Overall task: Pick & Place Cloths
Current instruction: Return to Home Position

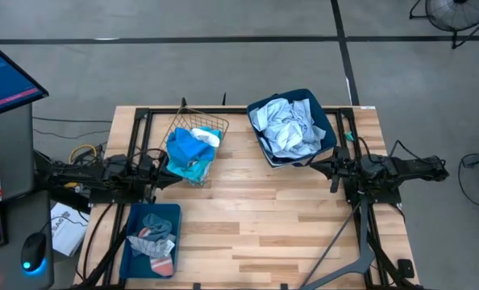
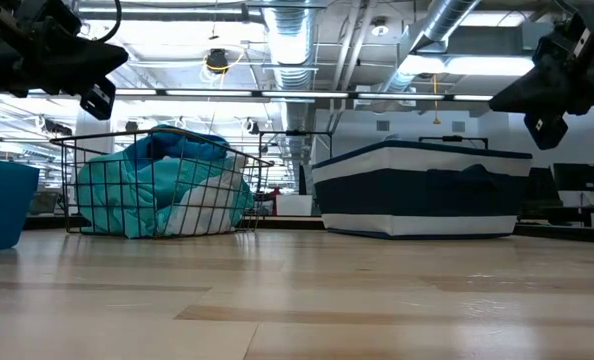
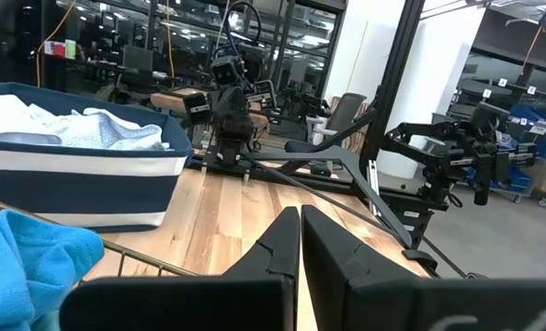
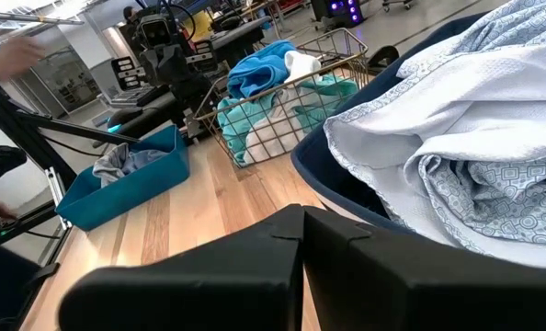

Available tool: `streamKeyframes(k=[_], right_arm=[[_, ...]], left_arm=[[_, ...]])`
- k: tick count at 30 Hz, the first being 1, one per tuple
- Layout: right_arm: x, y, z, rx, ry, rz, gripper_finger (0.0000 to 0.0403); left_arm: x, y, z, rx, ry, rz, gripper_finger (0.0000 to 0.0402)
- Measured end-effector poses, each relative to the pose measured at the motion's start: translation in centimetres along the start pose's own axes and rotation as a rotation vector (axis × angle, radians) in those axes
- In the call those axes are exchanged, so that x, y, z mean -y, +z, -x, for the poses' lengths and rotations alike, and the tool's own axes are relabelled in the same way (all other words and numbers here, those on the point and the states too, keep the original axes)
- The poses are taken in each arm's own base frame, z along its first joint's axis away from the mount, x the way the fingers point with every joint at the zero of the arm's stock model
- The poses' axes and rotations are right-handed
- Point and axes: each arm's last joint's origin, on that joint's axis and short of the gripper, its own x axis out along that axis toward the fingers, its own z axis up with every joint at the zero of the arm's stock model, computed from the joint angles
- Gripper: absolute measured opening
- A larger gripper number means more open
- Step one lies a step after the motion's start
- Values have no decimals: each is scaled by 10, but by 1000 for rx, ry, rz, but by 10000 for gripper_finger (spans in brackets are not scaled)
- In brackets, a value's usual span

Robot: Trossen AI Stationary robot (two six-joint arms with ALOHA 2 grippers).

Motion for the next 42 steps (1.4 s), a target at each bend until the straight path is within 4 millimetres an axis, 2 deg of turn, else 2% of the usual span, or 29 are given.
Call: streamKeyframes(k=[42], right_arm=[[0,0,0,0,0,1,0]], left_arm=[[0,2,0,21,-5,0,0]])
